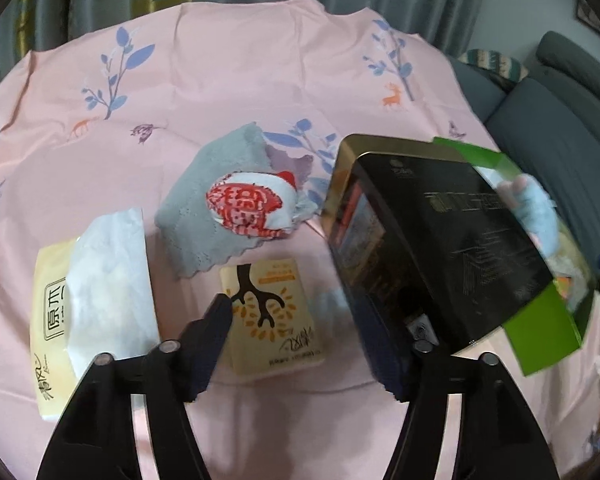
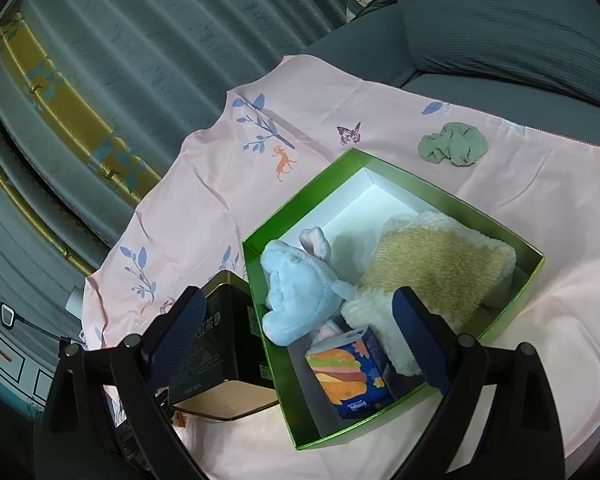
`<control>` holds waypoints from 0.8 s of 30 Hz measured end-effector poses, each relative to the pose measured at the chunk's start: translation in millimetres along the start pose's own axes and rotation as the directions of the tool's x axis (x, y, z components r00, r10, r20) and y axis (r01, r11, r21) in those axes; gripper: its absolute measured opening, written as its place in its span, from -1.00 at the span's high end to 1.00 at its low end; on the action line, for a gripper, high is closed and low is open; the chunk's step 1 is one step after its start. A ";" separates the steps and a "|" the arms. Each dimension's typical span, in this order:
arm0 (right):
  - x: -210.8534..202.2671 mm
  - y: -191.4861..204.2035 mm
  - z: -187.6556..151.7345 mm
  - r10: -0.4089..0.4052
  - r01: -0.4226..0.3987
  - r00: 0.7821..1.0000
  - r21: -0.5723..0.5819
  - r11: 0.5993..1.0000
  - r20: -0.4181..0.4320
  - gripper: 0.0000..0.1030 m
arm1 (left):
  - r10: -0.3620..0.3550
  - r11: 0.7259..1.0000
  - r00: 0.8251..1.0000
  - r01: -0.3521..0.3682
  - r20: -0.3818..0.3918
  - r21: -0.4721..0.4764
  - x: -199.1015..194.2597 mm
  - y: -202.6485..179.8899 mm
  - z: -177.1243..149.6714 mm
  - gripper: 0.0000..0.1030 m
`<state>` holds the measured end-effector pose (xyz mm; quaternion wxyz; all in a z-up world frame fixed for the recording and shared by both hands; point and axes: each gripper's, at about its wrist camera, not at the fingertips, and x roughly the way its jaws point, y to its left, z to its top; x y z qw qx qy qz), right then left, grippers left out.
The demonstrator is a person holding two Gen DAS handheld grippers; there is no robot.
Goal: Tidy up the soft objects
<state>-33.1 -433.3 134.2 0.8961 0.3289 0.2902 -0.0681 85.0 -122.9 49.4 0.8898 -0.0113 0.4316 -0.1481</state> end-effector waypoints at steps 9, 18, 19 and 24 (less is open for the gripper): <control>0.0 -4.8 1.2 -0.004 0.004 1.000 0.014 1.000 -0.002 -0.83 | 0.007 1.000 1.000 -0.007 -0.016 0.007 16.0 1.1 -8.3 -0.16; -2.6 -2.1 -0.7 0.001 -0.001 1.000 0.004 1.000 -0.003 -0.83 | -0.028 1.000 1.000 0.027 -0.013 -0.005 2.8 4.3 -21.2 0.60; -3.2 -1.7 -1.4 0.002 -0.002 1.000 0.001 1.000 -0.003 -0.83 | -0.026 1.000 1.000 0.026 -0.014 -0.007 0.9 4.5 -23.1 0.60; -4.4 4.2 -6.4 0.007 -0.008 1.000 -0.021 1.000 -0.014 -0.83 | -0.078 0.996 0.996 0.076 -0.039 -0.051 -11.8 9.2 -36.3 0.60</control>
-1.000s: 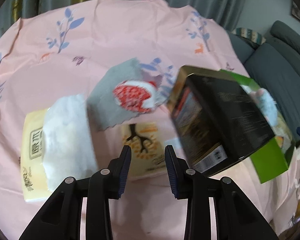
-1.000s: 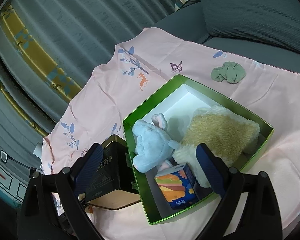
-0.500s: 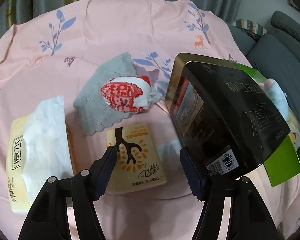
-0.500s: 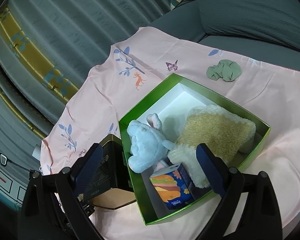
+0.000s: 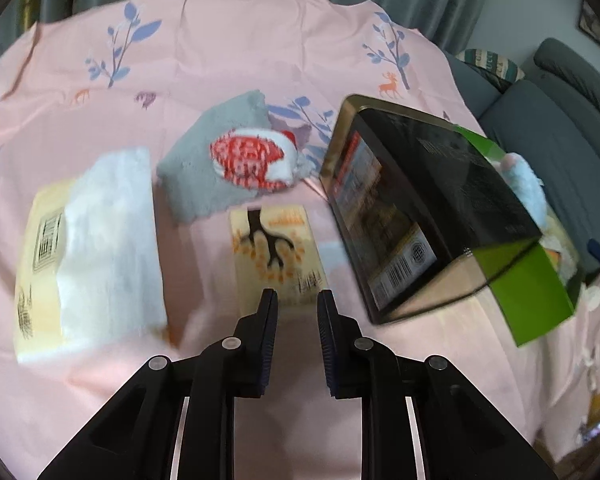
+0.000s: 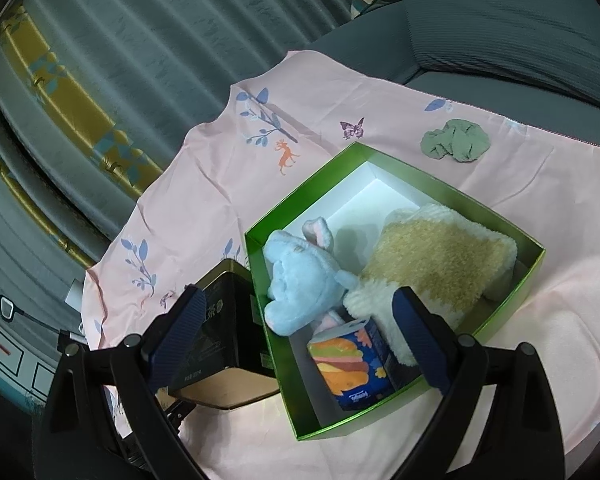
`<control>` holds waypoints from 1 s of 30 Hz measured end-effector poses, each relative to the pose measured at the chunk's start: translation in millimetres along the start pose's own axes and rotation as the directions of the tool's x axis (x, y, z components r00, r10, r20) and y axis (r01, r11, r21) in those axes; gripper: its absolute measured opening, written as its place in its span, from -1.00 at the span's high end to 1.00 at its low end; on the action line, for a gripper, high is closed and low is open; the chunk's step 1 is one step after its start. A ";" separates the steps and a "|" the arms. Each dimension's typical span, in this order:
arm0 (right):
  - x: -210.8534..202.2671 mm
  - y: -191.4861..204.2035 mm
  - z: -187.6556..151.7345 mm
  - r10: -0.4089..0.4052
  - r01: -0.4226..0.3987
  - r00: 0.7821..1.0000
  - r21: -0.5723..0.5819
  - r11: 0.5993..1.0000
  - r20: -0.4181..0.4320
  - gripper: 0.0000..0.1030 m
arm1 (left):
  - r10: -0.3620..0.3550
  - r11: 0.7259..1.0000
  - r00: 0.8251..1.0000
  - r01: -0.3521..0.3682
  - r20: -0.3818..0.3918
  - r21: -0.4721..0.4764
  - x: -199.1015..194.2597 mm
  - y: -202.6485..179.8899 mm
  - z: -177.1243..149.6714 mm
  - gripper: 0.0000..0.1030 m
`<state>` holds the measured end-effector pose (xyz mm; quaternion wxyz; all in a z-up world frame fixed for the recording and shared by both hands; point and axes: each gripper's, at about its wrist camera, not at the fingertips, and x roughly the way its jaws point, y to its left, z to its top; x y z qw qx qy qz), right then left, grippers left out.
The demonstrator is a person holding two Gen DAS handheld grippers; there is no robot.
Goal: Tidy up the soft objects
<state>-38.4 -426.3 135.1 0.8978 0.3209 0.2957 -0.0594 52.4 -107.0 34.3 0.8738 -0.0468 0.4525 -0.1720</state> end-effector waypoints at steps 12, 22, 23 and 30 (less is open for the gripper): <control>4.5 9.2 -4.0 0.008 -0.008 1.000 -0.025 1.000 -0.014 -0.83 | 0.035 0.999 0.996 -0.032 0.080 -0.036 -28.6 6.7 2.3 -0.03; 4.2 5.5 -2.1 -0.002 0.002 1.000 -0.013 1.000 -0.012 -0.83 | 0.003 0.999 1.000 -0.004 -0.016 -0.036 11.8 8.4 7.4 -0.38; 4.2 5.1 -1.9 -0.005 0.005 1.000 -0.011 1.000 -0.011 -0.83 | -0.004 0.999 1.000 0.004 -0.017 -0.039 13.5 8.2 8.1 -0.38; 4.7 5.1 -1.3 -0.006 0.006 1.000 -0.012 1.000 -0.012 -0.83 | 0.012 0.997 0.999 -0.015 -0.045 -0.070 32.4 7.8 11.0 -0.04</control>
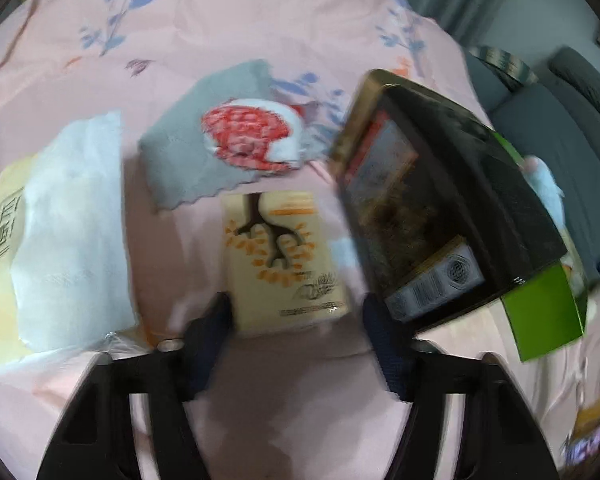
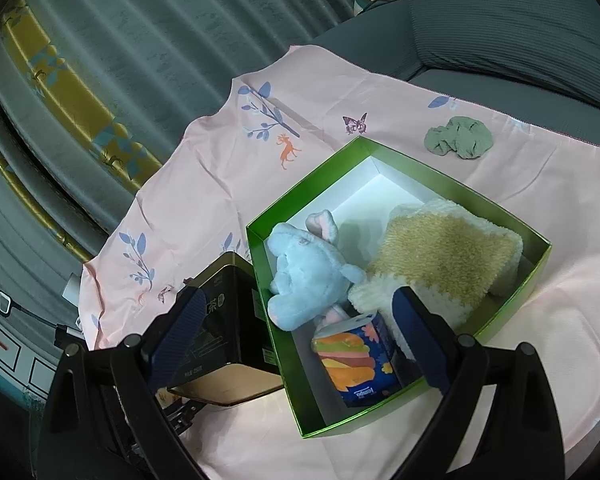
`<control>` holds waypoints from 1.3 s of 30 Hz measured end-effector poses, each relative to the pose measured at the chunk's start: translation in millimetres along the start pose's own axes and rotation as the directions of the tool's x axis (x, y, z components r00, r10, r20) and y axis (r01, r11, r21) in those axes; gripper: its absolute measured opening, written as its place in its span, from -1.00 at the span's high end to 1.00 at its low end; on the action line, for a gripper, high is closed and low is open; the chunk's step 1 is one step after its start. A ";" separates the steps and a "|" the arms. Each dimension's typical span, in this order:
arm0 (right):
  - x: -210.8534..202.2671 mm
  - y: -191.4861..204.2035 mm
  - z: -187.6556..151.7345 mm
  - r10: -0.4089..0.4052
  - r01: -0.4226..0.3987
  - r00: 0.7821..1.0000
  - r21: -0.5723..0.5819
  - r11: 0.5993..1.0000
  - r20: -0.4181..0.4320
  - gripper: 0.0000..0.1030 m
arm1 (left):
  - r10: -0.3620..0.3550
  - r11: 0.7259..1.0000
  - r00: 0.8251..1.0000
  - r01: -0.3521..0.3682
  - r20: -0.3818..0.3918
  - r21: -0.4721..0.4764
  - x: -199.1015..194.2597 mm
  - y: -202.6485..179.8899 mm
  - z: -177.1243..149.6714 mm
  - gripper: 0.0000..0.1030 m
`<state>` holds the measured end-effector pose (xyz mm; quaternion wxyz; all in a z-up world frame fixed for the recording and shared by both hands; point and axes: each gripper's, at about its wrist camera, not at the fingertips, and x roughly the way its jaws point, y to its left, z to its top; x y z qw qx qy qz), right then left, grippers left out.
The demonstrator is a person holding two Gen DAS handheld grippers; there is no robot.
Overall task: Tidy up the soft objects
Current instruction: 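Grasp the cream tissue pack with the right gripper and lift it over the box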
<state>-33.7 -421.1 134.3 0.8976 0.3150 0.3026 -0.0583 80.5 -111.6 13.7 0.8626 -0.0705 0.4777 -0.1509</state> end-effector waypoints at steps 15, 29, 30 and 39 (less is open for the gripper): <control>40.8 114.5 -75.3 0.191 -0.279 0.926 -0.252 0.927 -0.326 -0.75 | 0.066 0.998 0.995 -0.065 0.078 -0.009 -78.0 2.6 -66.7 -0.03; 51.9 169.9 -131.2 0.308 -0.505 0.790 -0.277 0.818 -0.530 0.09 | -0.034 0.998 0.954 0.015 0.296 0.067 -157.2 -24.2 -60.7 -0.03; 48.3 167.4 -126.1 0.339 -0.522 0.785 -0.260 0.812 -0.518 0.21 | -0.042 0.996 0.950 0.016 0.308 0.088 -159.9 -32.6 -57.3 -0.03; 14.9 117.8 -66.9 0.421 -0.495 0.843 -0.177 0.851 -0.334 0.39 | -0.190 0.959 0.935 0.112 0.299 0.260 -151.8 -106.9 -25.1 -0.03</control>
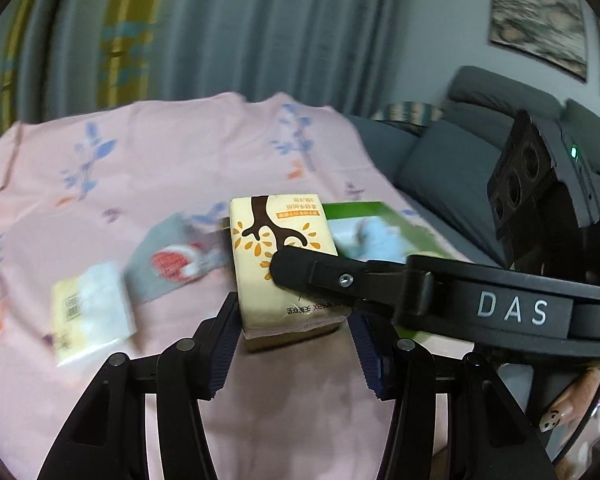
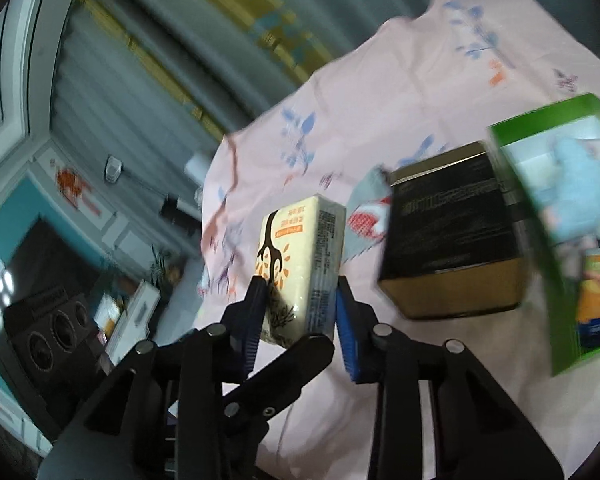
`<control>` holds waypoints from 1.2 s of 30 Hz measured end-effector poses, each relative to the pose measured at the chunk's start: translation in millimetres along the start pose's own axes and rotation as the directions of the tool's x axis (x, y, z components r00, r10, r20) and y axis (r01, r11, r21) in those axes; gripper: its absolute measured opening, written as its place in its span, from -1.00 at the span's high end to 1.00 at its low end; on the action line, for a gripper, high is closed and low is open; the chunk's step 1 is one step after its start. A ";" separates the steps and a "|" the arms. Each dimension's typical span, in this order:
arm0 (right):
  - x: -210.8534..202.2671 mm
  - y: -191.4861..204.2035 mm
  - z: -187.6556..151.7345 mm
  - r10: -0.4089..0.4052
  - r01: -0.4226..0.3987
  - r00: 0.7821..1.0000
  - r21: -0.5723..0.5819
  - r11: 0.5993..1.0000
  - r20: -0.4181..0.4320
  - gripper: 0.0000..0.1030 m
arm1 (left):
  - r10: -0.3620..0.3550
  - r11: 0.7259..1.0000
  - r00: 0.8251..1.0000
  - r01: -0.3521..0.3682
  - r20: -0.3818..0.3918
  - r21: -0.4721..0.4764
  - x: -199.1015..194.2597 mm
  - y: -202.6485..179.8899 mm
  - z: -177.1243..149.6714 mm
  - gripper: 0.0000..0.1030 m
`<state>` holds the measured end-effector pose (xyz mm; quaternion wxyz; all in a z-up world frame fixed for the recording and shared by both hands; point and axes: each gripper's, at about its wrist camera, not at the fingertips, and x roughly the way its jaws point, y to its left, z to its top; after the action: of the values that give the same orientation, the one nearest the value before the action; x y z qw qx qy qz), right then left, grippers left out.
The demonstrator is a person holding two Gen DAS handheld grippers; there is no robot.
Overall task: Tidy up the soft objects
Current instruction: 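Grasp the cream tissue pack with the right gripper and lift it over the box, then lower the cream tissue pack into the green box and open the right gripper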
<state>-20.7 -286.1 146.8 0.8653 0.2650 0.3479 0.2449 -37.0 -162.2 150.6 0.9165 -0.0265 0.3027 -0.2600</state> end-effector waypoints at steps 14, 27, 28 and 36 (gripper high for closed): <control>-84.3 -107.8 13.4 -0.231 0.169 0.952 0.282 0.944 0.202 0.49 | -0.216 0.971 0.955 0.232 -0.204 0.058 96.8 -78.1 27.7 -0.12; -85.9 -152.7 18.0 -0.527 0.436 0.835 0.395 0.809 0.158 -0.06 | -0.190 0.982 0.959 0.188 -0.212 -0.030 112.0 -43.8 30.3 -0.12; -87.5 -155.4 16.5 -0.548 0.456 0.822 0.399 0.796 0.154 -0.18 | -0.189 0.982 0.958 0.186 -0.217 -0.036 111.8 -41.5 30.7 -0.12; -113.1 -148.3 12.0 -0.573 0.453 0.780 0.405 0.794 0.251 -0.64 | -0.161 0.984 0.971 0.144 -0.175 -0.104 91.7 -1.9 43.1 -0.39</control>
<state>-48.6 -468.0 114.3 0.8922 0.3364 0.2776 -0.1168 49.2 -213.7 136.5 0.8600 -0.0675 0.3940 -0.3171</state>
